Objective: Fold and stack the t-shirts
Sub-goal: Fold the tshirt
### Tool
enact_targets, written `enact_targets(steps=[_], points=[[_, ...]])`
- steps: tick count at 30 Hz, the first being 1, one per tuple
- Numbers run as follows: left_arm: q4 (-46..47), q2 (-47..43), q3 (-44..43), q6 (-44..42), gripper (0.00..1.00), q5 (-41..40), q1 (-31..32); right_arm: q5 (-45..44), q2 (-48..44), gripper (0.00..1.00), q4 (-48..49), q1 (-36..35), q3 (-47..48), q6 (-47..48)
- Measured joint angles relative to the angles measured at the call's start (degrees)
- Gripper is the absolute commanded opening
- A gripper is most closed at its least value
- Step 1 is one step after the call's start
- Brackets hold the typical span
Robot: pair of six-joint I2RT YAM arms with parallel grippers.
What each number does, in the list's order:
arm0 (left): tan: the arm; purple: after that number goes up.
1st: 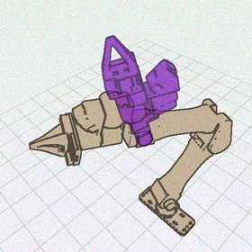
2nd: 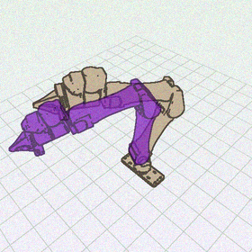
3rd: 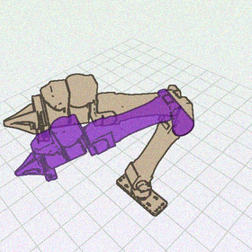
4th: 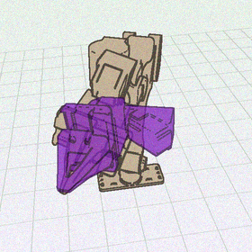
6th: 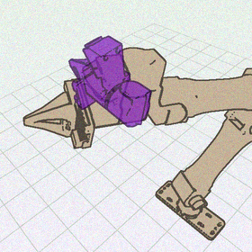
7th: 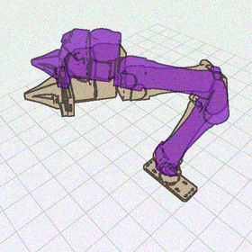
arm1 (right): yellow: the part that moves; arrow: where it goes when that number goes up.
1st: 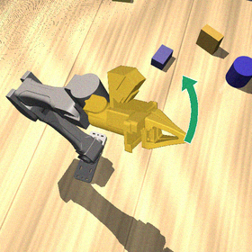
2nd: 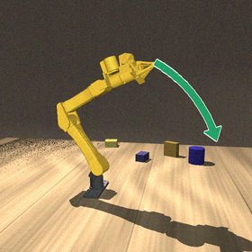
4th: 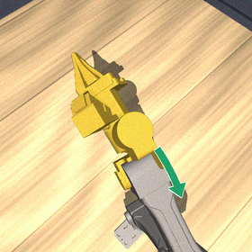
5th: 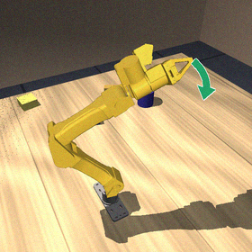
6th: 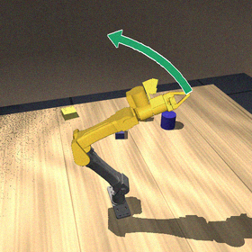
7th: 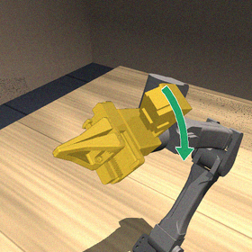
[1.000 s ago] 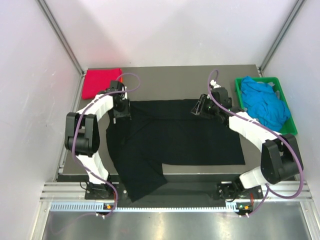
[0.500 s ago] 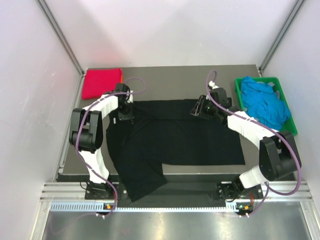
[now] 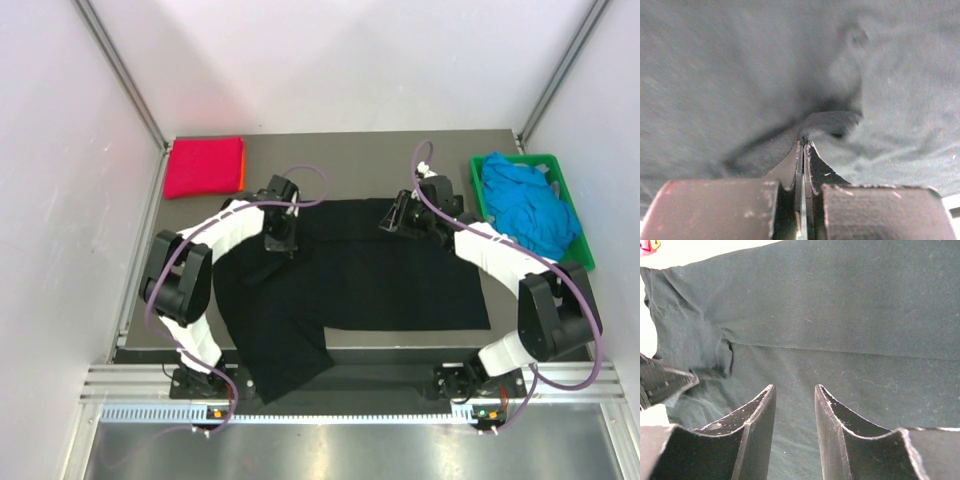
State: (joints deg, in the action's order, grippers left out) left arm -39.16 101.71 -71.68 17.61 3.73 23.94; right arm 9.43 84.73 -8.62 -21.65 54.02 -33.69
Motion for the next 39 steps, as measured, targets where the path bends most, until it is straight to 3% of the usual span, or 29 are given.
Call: enact_targets(steps=[6,10,11,13,16,19,27,31,39], points=[[-1.4,-1.7,1.9,1.8,0.00,-1.5,4.0,0.3,0.6,0.38,0.2,0.0,0.0,-0.5],[-1.9,-3.1,2.1,2.3,0.23,-0.2,4.9,0.4,1.5,0.38,0.3,-0.3,0.0,-0.9],[-2.1,-3.4,2.2,2.6,0.34,0.2,4.9,0.5,1.7,0.38,0.4,-0.5,0.0,-1.2],[-2.5,-4.1,2.2,3.5,0.40,0.9,4.9,0.5,2.4,0.39,0.5,-1.2,0.0,-1.9],[-3.6,-4.6,1.3,4.9,0.39,1.3,3.7,0.4,3.8,0.39,1.1,-3.2,0.2,-3.7],[-4.6,-4.6,-1.4,5.5,0.39,2.3,-1.6,0.2,6.7,0.38,2.3,-7.5,1.5,-7.5],[0.6,-4.4,-5.3,8.4,0.37,3.8,-28.2,-1.6,18.6,0.39,4.4,-19.7,8.4,-19.7],[2.9,-1.9,-5.4,9.0,0.37,6.0,-31.8,-2.1,23.6,0.37,5.8,-22.8,10.4,-23.0],[5.6,3.2,-2.9,7.9,0.39,10.7,-31.6,-4.0,29.1,0.37,5.4,-24.8,16.7,-23.6]])
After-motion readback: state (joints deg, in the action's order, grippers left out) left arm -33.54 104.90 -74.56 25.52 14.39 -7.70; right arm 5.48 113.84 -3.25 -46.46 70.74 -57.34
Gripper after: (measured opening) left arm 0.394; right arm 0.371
